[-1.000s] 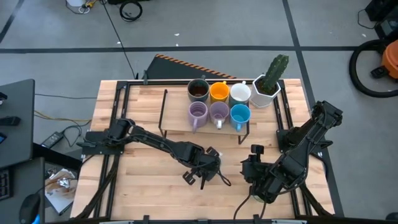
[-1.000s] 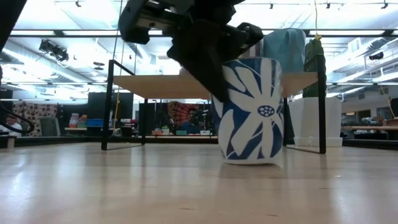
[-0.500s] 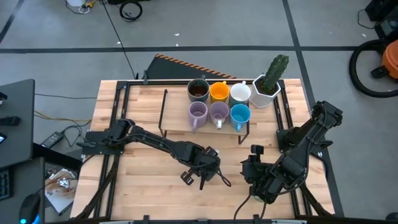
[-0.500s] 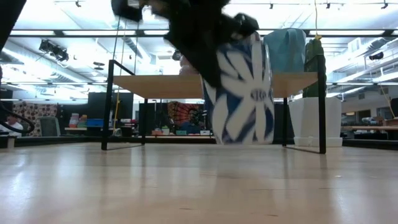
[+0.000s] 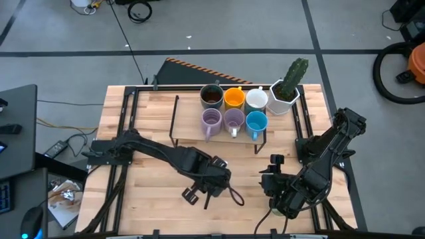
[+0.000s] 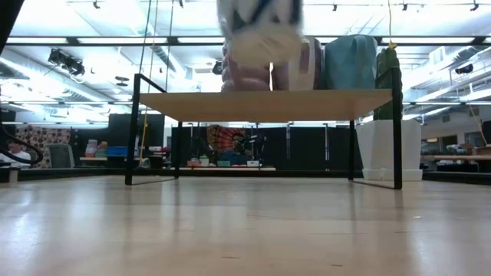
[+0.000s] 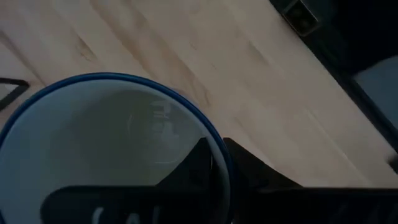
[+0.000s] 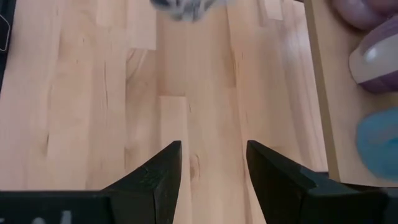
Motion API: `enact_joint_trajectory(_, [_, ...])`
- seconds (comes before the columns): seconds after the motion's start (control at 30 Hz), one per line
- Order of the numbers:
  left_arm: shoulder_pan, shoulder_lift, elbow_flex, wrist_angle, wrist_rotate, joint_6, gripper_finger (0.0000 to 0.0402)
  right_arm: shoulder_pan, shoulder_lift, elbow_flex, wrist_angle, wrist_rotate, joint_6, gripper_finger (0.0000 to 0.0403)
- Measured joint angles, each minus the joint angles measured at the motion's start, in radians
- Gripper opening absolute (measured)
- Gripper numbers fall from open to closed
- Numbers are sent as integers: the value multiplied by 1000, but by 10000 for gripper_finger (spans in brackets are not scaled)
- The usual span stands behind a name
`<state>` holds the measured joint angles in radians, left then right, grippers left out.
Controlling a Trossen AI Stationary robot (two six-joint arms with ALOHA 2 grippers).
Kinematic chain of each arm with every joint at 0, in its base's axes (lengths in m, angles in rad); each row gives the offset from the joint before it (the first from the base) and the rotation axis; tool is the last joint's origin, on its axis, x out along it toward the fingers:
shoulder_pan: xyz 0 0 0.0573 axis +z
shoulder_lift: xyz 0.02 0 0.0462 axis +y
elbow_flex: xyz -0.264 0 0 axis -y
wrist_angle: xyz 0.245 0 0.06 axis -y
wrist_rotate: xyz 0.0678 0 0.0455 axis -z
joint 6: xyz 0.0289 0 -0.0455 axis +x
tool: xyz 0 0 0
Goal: Place coffee mugs
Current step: Put the blue patterned mug on the shelf
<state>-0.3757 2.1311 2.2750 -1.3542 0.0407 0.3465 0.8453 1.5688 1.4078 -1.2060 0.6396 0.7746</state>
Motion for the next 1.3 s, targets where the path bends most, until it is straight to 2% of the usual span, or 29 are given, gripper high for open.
enact_joint_trajectory(0.1, [-13, -2, 65, -128, -1, -28, 29, 1, 0, 0, -1, 0, -1, 187])
enact_joint_trajectory(0.2, [-24, -8, 76, -233, -1, -62, 29, 3, 0, 0, -1, -1, -8, 187])
enact_joint_trajectory(0.3, [-52, -52, 42, -209, -24, -67, 29, 4, 0, 0, -3, -1, -11, 187])
enact_joint_trajectory(0.67, [-79, -175, 36, -216, -135, -207, 29, 11, -1, 0, 3, 0, -9, 187])
enact_joint_trajectory(0.77, [-72, -243, -53, -211, -172, -217, 29, 11, -2, 0, 9, 1, -8, 187])
enact_joint_trajectory(0.9, [-39, -388, -297, -206, -219, -271, 29, 11, -2, 0, 9, 4, -15, 187])
enact_joint_trajectory(1.03, [23, -517, -504, -113, -233, -262, 29, -2, -2, 0, 9, 3, -26, 187])
enact_joint_trajectory(1.13, [88, -577, -586, -66, -225, -212, 29, -22, -2, 0, 10, -7, -27, 187])
enact_joint_trajectory(1.3, [234, -591, -607, -40, -181, -100, 29, -50, -3, 0, 52, -31, -74, 187])
